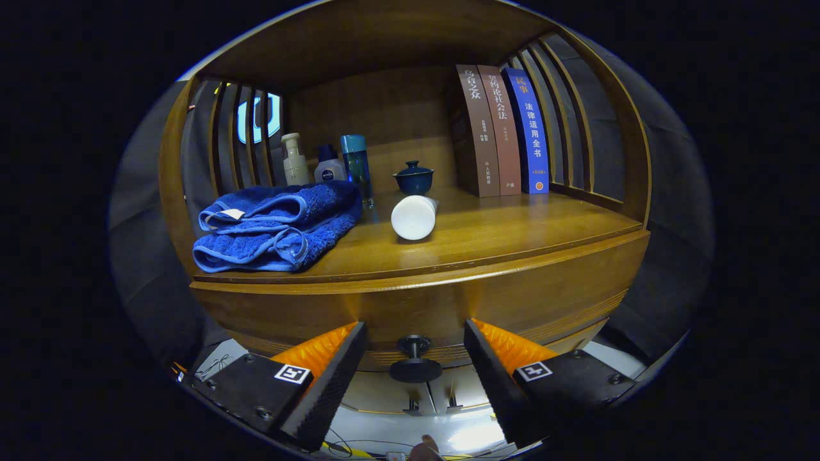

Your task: Pull open the drawer, take out the items inside it, and place them on the countertop above the cabinet.

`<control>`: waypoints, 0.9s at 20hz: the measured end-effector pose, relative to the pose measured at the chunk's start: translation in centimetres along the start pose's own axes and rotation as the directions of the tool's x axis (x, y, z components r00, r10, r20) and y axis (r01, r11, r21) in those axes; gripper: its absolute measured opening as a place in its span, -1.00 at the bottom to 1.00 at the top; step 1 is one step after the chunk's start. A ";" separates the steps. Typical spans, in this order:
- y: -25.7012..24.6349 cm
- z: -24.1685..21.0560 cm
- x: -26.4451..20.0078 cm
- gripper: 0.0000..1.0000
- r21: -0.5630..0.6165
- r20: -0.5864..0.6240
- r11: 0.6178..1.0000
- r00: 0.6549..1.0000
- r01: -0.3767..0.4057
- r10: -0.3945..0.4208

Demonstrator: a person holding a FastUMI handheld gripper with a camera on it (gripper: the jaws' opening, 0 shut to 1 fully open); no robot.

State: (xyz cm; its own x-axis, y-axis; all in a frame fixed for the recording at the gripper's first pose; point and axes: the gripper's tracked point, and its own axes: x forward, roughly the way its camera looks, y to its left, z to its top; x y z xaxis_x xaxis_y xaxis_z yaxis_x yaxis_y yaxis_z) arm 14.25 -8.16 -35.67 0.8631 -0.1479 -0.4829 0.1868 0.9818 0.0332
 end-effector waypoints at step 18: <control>2.3 13.7 -13.8 0.98 -0.077 0.245 0.997 0.968 -0.028 0.046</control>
State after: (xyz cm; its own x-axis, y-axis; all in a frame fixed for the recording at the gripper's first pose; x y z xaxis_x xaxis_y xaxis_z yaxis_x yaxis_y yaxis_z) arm 9.20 -5.53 -16.94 0.9594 -0.1268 -0.2519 0.1257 0.9919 -0.0207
